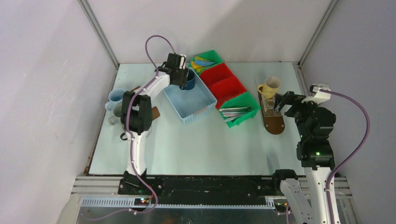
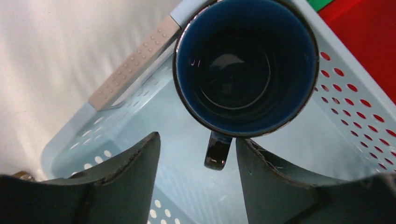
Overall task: Prepare toiletry sets of a toothbrush and toothpaste on the tray
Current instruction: Pick up the cup from the storage box.
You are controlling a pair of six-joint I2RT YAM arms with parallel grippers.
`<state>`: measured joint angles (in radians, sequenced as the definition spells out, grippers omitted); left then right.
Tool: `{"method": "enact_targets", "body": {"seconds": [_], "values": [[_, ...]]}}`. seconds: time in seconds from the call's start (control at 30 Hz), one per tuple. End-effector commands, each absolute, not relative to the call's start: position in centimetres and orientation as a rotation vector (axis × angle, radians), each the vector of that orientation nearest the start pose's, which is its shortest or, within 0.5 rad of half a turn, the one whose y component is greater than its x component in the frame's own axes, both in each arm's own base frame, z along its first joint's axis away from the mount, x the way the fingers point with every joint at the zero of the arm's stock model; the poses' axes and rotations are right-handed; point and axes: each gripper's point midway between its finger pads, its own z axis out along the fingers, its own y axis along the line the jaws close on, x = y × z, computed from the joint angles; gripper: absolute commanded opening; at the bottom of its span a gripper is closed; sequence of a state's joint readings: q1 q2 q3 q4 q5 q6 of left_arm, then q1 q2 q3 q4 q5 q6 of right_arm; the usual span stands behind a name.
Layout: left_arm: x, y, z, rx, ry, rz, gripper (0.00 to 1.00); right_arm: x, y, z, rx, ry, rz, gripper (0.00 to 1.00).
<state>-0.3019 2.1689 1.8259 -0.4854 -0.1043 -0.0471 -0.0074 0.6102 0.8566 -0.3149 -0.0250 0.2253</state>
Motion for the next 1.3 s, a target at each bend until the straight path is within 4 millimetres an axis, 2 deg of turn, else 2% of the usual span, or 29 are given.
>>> {"method": "enact_targets", "body": {"seconds": [0.0,0.03,0.13,0.23,0.3,0.4,0.47,0.5,0.53,0.57,0.6,0.63,0.67,0.7,0.73,0.77,0.8,0.83,0.87,0.9,0.93,0.97,1.0,1.03,1.07,1.13,1.23,1.27], "values": [[55.0,-16.0,9.0,0.304,2.385,-0.110,0.63,27.4,0.7,33.1,0.159,1.600,0.149,0.99],[55.2,-16.1,9.1,0.300,2.383,-0.123,0.62,27.3,0.8,33.0,0.157,1.602,0.149,0.99],[55.4,-16.4,7.6,0.300,2.417,-0.151,0.58,27.3,0.7,32.9,0.155,1.608,0.145,0.99],[55.5,-16.8,7.3,0.313,2.416,-0.177,0.53,27.3,0.7,32.8,0.157,1.611,0.145,1.00],[55.5,-16.9,7.3,0.322,2.413,-0.186,0.46,27.3,0.5,32.6,0.176,1.615,0.140,0.99],[55.3,-17.2,7.7,0.341,2.392,-0.210,0.23,27.3,0.2,32.4,0.209,1.622,0.137,1.00],[55.1,-17.3,8.1,0.349,2.376,-0.221,0.14,27.2,0.0,32.3,0.247,1.621,0.143,0.99],[55.1,-17.3,9.0,0.354,2.356,-0.224,0.12,27.2,0.0,32.3,0.269,1.619,0.153,0.99],[54.8,-17.3,8.8,0.359,2.362,-0.226,0.06,27.2,-0.4,32.2,0.296,1.614,0.143,0.99],[54.7,-17.3,9.7,0.362,2.343,-0.228,0.03,27.1,-0.6,32.2,0.329,1.608,0.150,0.99],[54.3,-17.3,9.6,0.368,2.346,-0.232,0.01,27.0,-1.0,32.2,0.356,1.601,0.134,0.99],[54.2,-17.2,10.7,0.367,2.324,-0.236,0.00,27.0,-1.1,32.3,0.359,1.596,0.133,0.99],[53.7,-17.1,10.4,0.369,2.331,-0.239,0.00,26.8,-0.7,32.4,0.346,1.592,0.143,0.99],[53.5,-17.2,11.7,0.370,2.305,-0.244,0.00,26.7,-0.5,32.6,0.336,1.588,0.151,0.99],[53.0,-17.1,11.5,0.370,2.314,-0.243,0.00,26.5,-0.1,32.7,0.318,1.582,0.168,0.99],[52.8,-17.0,12.9,0.366,2.284,-0.248,0.00,26.3,0.2,33.1,0.306,1.568,0.178,0.99],[52.2,-16.9,12.7,0.360,2.294,-0.249,0.00,26.2,0.6,33.0,0.285,1.571,0.197,0.99],[52.0,-16.8,14.2,0.354,2.259,-0.256,0.00,25.9,0.8,33.2,0.269,1.560,0.204,0.99],[51.4,-16.7,13.8,0.348,2.271,-0.261,0.00,25.9,1.3,33.0,0.248,1.565,0.225,0.99],[51.1,-16.7,15.3,0.344,2.238,-0.269,0.00,25.8,1.6,33.0,0.232,1.565,0.241,0.99],[50.4,-16.7,15.0,0.341,2.249,-0.274,0.00,25.7,1.7,33.0,0.227,1.567,0.243,0.99],[50.0,-16.8,16.3,0.341,2.223,-0.281,0.00,25.7,2.3,32.9,0.195,1.575,0.269,0.99],[49.3,-16.8,16.1,0.342,2.232,-0.283,0.00,25.7,2.5,32.9,0.185,1.578,0.278,1.00],[48.8,-17.0,17.4,0.344,2.200,-0.287,0.00,25.6,2.9,32.8,0.165,1.584,0.296,1.00],[48.1,-17.0,17.1,0.348,2.207,-0.288,0.00,25.6,3.2,32.8,0.155,1.588,0.306,1.00],[46.9,-17.4,19.0,0.365,2.162,-0.299,0.00,25.7,3.7,32.7,0.135,1.595,0.329,1.00],[44.9,-18.0,19.6,0.398,2.154,-0.283,0.00,25.7,4.5,32.8,0.114,1.624,0.371,0.98],[44.4,-17.9,20.6,0.396,2.136,-0.268,0.00,25.9,4.6,32.3,0.114,1.651,0.378,0.97]]}}
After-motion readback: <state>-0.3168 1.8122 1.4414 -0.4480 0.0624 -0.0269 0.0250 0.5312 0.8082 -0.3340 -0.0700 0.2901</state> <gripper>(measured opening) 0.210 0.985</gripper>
